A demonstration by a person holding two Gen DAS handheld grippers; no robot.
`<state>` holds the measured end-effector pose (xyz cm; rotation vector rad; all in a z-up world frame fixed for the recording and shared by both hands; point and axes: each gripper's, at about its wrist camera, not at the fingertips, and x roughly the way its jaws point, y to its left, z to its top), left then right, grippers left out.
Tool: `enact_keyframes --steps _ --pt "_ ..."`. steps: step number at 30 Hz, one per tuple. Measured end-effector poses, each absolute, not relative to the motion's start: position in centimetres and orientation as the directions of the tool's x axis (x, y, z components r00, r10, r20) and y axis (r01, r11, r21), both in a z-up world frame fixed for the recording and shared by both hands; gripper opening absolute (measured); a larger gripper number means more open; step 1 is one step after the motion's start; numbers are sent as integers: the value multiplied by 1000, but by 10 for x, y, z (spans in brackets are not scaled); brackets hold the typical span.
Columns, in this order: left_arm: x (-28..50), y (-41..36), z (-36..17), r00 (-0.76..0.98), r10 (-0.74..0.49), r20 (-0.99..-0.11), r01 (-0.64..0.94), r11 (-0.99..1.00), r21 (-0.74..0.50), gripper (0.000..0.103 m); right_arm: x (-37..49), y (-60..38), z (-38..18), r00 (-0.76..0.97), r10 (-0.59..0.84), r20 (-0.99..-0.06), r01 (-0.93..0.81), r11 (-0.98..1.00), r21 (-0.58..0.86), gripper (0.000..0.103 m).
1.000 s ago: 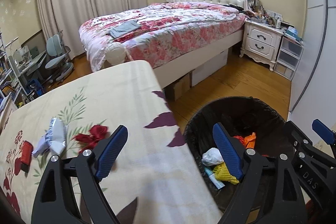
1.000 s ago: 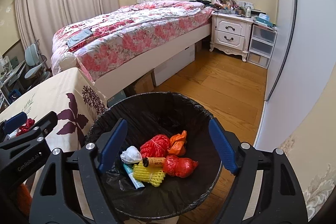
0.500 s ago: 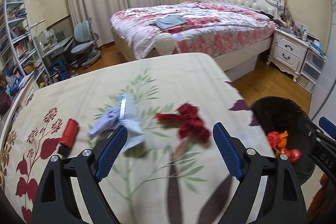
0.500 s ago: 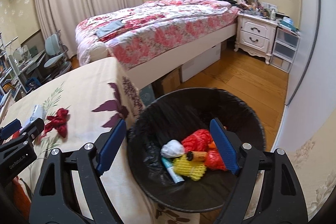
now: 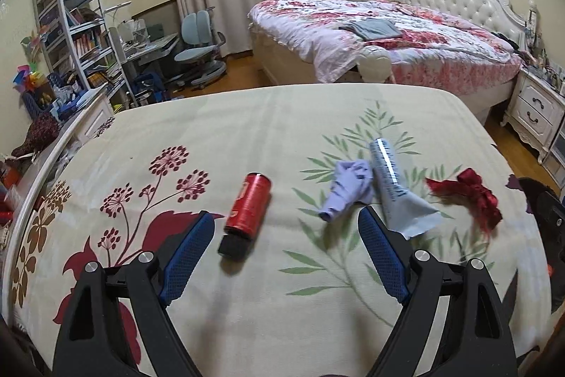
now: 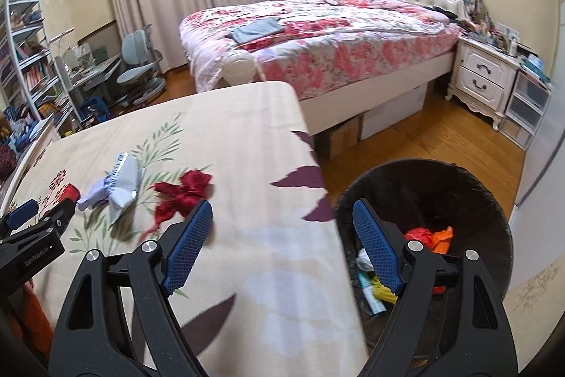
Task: Collect trash
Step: 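Grasp the red can with the left gripper while the right grasps the red ribbon, then carry the red can and red ribbon over the bin and open both grippers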
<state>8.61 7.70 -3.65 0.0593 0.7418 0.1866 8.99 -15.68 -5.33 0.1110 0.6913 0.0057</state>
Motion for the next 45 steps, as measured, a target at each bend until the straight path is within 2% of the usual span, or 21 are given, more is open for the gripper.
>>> enact_keyframes --steps 5,8,14,16,20,23,26,32,33,36,37,45 --pt "96 105 -47 689 217 -691 -188 975 118 81 96 -137 -53 763 65 -643 -3 995 98 80" --pt "102 118 -52 664 211 -718 -199 975 102 75 100 -126 -54 758 74 -648 -21 996 89 80" --pt "110 130 -61 621 155 -768 -177 983 55 53 111 -112 -55 749 90 -657 -50 996 80 80" --pt "112 131 -64 615 142 -776 -163 985 51 39 113 -108 -56 746 98 -659 -61 995 79 80" --pt "112 129 -66 621 126 -773 -139 989 50 27 120 -98 -58 736 109 -668 -80 994 73 80" --pt "111 128 -66 626 124 -770 -132 990 52 27 125 -92 -61 727 112 -678 -89 994 69 80" --pt "112 129 -66 628 116 -769 -130 991 43 27 130 -88 -65 710 115 -694 -98 993 65 74" --pt "110 132 -65 633 98 -767 -126 992 23 27 136 -84 -74 669 114 -734 -108 993 56 50" --pt "110 132 -64 634 96 -767 -126 992 20 27 136 -83 -76 660 116 -742 -112 992 55 42" --pt "109 132 -64 638 94 -765 -124 992 18 27 134 -82 -78 651 119 -750 -118 991 54 32" --pt "108 132 -63 639 96 -763 -126 992 19 27 134 -82 -79 650 122 -750 -120 991 57 25" --pt "92 125 -59 657 80 -749 -119 993 2 27 117 -92 -72 672 134 -728 -106 991 85 23"
